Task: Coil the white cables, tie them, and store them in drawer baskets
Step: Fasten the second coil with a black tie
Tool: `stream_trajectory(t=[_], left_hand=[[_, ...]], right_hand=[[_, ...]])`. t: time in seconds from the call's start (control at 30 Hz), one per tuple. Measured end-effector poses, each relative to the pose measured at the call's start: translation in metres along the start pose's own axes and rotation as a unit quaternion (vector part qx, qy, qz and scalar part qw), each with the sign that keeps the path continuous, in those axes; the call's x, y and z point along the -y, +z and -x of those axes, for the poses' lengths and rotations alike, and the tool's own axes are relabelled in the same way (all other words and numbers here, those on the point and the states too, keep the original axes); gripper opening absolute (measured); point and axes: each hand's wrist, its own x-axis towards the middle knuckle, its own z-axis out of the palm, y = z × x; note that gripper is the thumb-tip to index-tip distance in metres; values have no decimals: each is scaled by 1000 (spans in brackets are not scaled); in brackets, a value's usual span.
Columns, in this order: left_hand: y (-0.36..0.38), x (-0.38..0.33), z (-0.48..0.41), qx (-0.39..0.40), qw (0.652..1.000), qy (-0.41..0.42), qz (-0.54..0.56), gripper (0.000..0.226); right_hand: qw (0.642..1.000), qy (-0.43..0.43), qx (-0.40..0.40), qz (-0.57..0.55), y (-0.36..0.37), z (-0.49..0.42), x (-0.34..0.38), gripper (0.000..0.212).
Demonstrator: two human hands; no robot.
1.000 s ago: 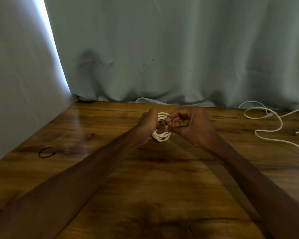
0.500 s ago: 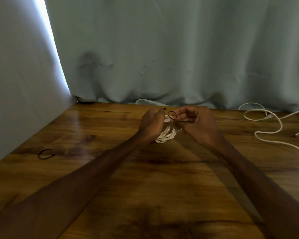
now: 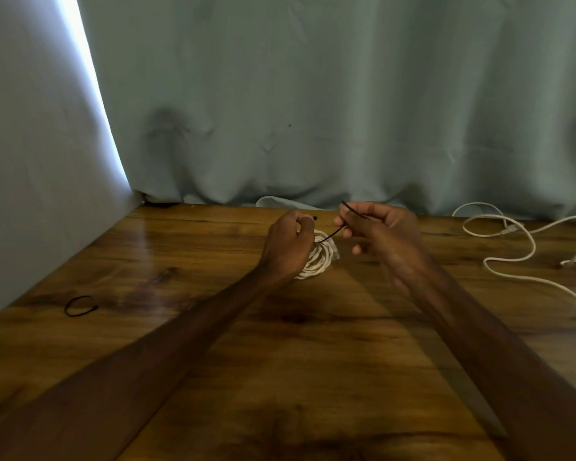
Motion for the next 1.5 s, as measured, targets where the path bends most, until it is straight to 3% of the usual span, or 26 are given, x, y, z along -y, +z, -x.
stream_trajectory(t=[0.27,0.57,0.67,0.87,1.17,1.33,1.5], left_hand=[[-4,1,-5,-14,1000,5,-1,25],[-5,1,-2,20,999,41,16,19],[-6,2,-1,53,997,40,32,19],[-7,-1,8,115,988,99,-8,15],[-10,-3,7,79,969,229,-51,21],[-8,0,4,69,975,211,-27,22],[-6,4,1,67,987,143,28,24]], right_hand=[[971,51,-14,-232,-17,-5,2,28],[968,69,-40,-239,-32,-16,3,31],[978,71,-44,-190,-34,-16,2,29],[992,86,39,-81,-24,-10,5,30],[982,123,118,-84,-22,-5,9,26],[968,144,135,-155,-22,-6,12,32],[961,144,155,-180,-22,-4,15,13]])
